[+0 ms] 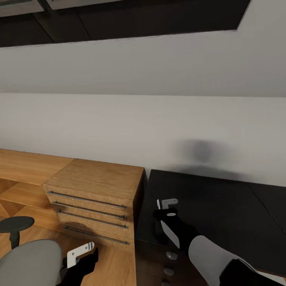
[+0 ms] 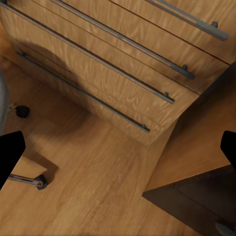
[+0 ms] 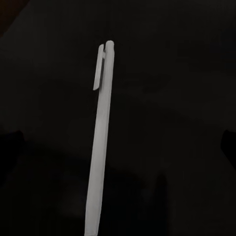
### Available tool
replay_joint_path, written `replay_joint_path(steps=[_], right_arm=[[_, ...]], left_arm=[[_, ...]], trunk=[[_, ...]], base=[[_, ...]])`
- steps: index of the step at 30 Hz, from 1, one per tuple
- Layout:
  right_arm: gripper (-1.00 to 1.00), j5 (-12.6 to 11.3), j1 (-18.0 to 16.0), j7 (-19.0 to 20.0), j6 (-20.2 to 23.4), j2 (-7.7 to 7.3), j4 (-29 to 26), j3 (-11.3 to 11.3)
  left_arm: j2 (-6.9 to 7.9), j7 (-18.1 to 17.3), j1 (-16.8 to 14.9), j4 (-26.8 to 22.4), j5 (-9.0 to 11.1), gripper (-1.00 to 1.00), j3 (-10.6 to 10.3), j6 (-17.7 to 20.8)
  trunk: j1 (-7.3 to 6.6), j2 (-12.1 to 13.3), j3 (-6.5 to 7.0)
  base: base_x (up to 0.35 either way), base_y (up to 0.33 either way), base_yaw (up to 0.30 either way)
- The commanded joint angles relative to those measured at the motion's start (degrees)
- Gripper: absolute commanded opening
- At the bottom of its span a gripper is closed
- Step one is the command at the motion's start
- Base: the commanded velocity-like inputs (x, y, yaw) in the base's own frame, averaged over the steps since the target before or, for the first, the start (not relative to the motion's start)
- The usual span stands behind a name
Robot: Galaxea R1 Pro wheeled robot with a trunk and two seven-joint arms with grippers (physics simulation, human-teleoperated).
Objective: In the bedroom, organize the workspace by keeping the computer under the desk, ensuring the monitor is on the desk, placing the keyboard on the desk next to the monitor, placing the mouse on the desk next to the keyboard, moving the folder from the swivel chair onto the desk next to the mouse, stacking the notebook on top of the folder with the pen on top of the notebook, and positioning the swivel chair next to the desk.
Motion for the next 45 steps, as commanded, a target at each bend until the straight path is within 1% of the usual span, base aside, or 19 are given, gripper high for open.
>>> replay_joint_path(steps=[1,8,12,15,22,34,45], right_arm=[[1.00,-0.35,-0.06,-0.42,0.33,-0.03,-0.08,0.48],[1.00,-0.33,-0.13,-0.39,0.78,0.03,0.03,0.47],[1.00,-0.38,-0.15,-0.42,2.68,0.08,0.00,0.42],[1.00,-0.44,-0.18,-0.46,4.15,0.10,-0.02,0.40],[1.00,-0.49,-0.24,-0.51,5.36,0.11,-0.02,0.34],[1.00,-0.50,-0.24,-0.59,5.68,0.11,-0.10,0.33],[1.00,-0.50,-0.28,-0.69,5.77,0.11,-0.06,0.32]], left_arm=[[-0.05,0.30,0.00,-0.11,0.62,1.00,0.01,0.19],[-0.14,0.30,0.00,-0.11,0.62,1.00,-0.12,0.19],[-0.18,0.35,0.00,-0.11,0.66,1.00,-0.14,0.19],[-0.20,0.38,0.00,-0.11,0.62,1.00,-0.15,0.19],[-0.20,0.39,0.00,-0.11,0.63,1.00,-0.11,0.19],[-0.28,0.47,0.00,-0.11,0.64,1.00,-0.06,0.11],[-0.29,0.46,0.00,-0.11,0.67,1.00,-0.06,0.11]], trunk=[[0.01,-0.04,-0.05],[0.01,-0.04,-0.05],[0.01,-0.04,-0.05],[0.66,-1.24,-0.59],[2.20,-4.05,-1.85],[4.84,-8.86,-4.00],[4.84,-8.86,-4.00]], base=[[0.000,0.000,0.000],[0.000,0.000,0.000],[0.000,0.000,0.000],[0.000,0.000,0.000],[0.000,0.000,0.000],[0.000,0.000,0.000],[0.000,0.000,0.000]])
